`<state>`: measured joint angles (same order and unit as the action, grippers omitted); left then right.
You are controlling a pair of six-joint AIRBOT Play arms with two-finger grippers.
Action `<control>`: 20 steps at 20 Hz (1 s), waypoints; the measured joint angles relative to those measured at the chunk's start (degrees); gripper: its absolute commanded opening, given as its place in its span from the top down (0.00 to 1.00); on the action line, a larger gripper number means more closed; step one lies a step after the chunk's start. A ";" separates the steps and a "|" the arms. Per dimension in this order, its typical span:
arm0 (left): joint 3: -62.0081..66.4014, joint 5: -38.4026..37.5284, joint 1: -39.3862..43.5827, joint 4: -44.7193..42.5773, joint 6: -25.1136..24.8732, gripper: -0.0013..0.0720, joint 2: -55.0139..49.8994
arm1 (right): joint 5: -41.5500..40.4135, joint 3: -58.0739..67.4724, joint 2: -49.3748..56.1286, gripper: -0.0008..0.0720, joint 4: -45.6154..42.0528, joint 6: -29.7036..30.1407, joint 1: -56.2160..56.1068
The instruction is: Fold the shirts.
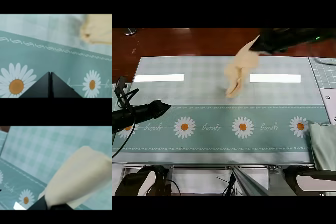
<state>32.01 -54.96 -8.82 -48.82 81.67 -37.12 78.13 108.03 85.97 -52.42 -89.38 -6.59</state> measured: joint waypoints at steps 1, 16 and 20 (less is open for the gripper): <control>0.00 0.04 0.02 0.15 0.00 0.95 0.00 | 2.62 2.54 -0.22 0.95 -1.55 -1.57 2.29; 0.00 1.05 3.61 1.46 -0.04 0.95 0.00 | 27.41 -11.47 -25.44 0.95 -21.24 -11.93 44.76; 0.00 1.62 3.78 1.46 -0.20 0.95 0.00 | 27.82 -25.86 -37.64 0.86 -30.23 -10.43 56.02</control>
<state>32.01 -53.34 -5.04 -47.35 81.47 -37.12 105.95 82.17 48.34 -82.65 -99.81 49.43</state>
